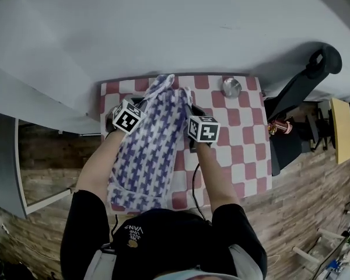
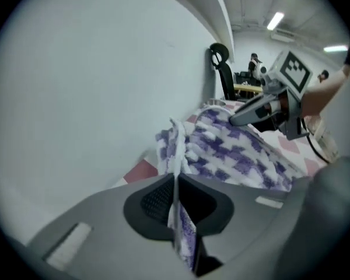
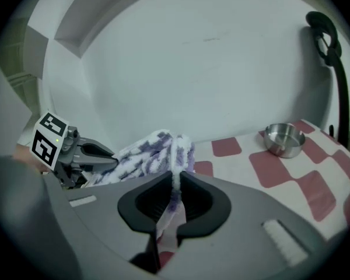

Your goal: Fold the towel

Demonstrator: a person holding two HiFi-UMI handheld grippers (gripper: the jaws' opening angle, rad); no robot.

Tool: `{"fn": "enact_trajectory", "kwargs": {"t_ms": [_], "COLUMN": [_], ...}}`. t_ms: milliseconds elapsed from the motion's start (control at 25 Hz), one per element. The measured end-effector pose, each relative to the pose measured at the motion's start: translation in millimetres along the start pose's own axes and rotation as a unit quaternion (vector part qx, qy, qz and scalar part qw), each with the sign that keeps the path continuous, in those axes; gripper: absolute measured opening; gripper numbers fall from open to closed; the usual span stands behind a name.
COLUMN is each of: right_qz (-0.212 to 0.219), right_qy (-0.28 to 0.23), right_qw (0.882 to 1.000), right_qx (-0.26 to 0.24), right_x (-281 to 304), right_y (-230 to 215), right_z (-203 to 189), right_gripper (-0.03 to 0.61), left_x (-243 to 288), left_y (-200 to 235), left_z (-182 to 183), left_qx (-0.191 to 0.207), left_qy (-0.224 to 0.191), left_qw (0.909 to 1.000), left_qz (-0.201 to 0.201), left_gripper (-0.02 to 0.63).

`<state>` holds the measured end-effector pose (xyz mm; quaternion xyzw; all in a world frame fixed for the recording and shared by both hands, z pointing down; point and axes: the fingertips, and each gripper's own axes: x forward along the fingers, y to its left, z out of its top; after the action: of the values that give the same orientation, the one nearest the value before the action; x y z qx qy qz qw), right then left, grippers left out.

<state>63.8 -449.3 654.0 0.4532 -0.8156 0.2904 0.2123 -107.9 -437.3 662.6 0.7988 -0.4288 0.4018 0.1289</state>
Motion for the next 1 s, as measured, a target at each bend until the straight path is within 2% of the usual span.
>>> {"fn": "enact_trajectory", "kwargs": {"t_ms": [200,280,360,560,680,760,800,880,1000], "right_qz": [-0.048,-0.062,-0.067,-0.071,-0.094,-0.106,-0.11,-0.115,-0.102], "right_qy": [-0.017,-0.025,-0.019,0.021,0.044,0.044,0.038,0.021,-0.002], "right_qw": [0.998,0.996,0.994,0.986,0.981,0.978,0.977,0.977,0.984], "right_qx": [0.033,0.054,0.082,0.146,0.161,0.173,0.179,0.176,0.143], "right_x": [-35.9,-59.0,-81.0,-103.6,-104.3,-113.1,-119.8,-135.5,-157.4], "right_y": [-57.6,-69.9,-72.4,-63.9,-67.5,-70.8,-71.1,-66.7,-40.8], "right_z": [9.8,14.0,8.7,-32.9,-52.3,-60.0,-61.8,-61.6,-61.9], "right_gripper": [0.04,0.04,0.04,0.044,0.101,0.147,0.154,0.17,0.17], "left_x": [-18.3,-36.0,-51.8,-50.3,-45.7,-52.3,-58.5,-74.8,-104.8], "left_y": [25.0,31.7,36.5,31.1,25.6,24.4,25.0,27.0,27.9], "left_z": [34.2,42.7,35.1,-10.4,-22.1,-27.7,-29.5,-30.9,-32.2], "left_qx": [-0.088,-0.117,-0.145,-0.204,-0.2,-0.197,-0.194,-0.176,-0.138], "left_qy": [-0.067,-0.081,-0.073,-0.008,0.017,0.02,0.016,0.003,-0.019], "left_qw": [0.9938,0.9897,0.9865,0.9774,0.9787,0.9798,0.9807,0.9844,0.9903], "left_qz": [-0.009,-0.016,-0.022,-0.056,-0.043,-0.027,-0.019,-0.008,0.002], "left_gripper": [0.021,0.021,0.021,0.023,0.05,0.14,0.166,0.186,0.19]}}
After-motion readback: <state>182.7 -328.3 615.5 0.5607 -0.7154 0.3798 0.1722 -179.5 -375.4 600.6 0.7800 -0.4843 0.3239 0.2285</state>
